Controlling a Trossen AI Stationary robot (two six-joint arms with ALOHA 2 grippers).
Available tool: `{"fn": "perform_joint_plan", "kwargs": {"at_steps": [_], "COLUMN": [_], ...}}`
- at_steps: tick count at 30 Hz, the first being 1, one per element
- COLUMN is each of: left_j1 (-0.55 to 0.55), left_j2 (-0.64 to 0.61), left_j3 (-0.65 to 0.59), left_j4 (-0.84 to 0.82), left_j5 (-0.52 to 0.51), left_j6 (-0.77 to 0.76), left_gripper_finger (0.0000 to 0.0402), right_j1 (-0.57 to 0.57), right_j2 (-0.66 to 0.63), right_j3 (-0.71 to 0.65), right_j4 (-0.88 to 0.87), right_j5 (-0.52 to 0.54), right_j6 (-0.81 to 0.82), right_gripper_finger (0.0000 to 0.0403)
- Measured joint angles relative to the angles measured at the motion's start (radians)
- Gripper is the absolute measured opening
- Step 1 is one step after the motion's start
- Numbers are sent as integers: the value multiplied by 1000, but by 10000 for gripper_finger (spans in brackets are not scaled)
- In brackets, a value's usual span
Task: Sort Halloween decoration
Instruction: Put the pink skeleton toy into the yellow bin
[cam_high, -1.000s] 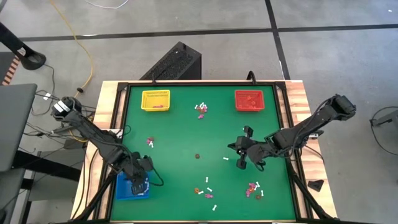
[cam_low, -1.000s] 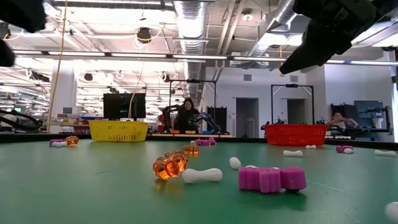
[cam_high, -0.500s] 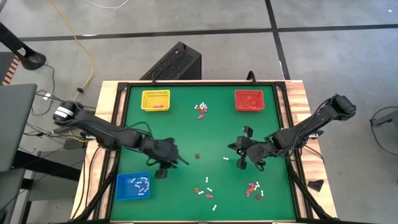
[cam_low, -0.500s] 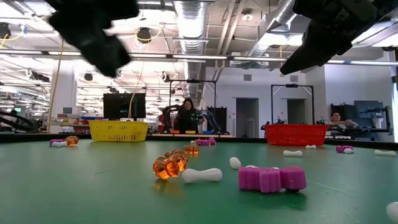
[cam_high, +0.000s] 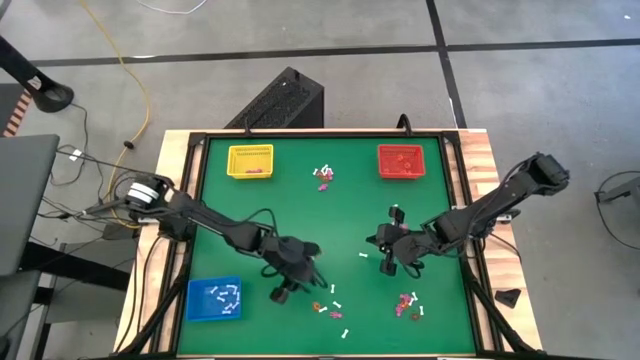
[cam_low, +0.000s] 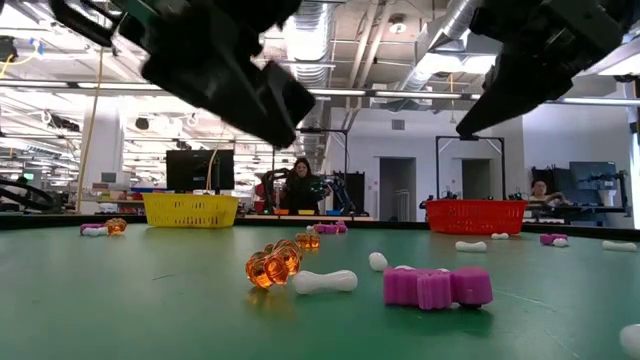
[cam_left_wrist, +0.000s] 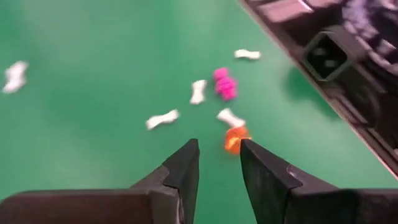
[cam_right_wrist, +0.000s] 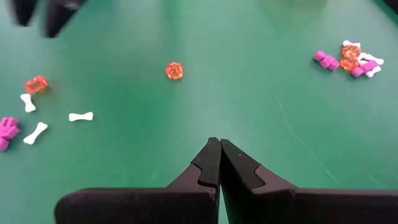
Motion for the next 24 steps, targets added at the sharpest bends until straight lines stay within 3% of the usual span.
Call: {"fn": "perform_joint_plan", "kwargs": {"at_steps": [7,15,21,24], "left_j1": [-31,-58,-105,-116], "left_j2": [45,130,311,364], "left_j3": [66,83,229,307], "left_j4": [6,236,269,221], "left_j5": [-14,-49,-52,-7], "left_j6": [134,145,112,113], "left_gripper_finger": [127,129,129,129], "right_j1": [-22,-21,-9,3], "right_j2": [8,7,7,7], "right_j3": [0,0,0,1], "right_j4": [21,51,67,85], "right_j5": [-14,-65,-71,-71], "right_j6": [-2,23,30,26], "right_gripper_finger": [32,32,32,32]}}
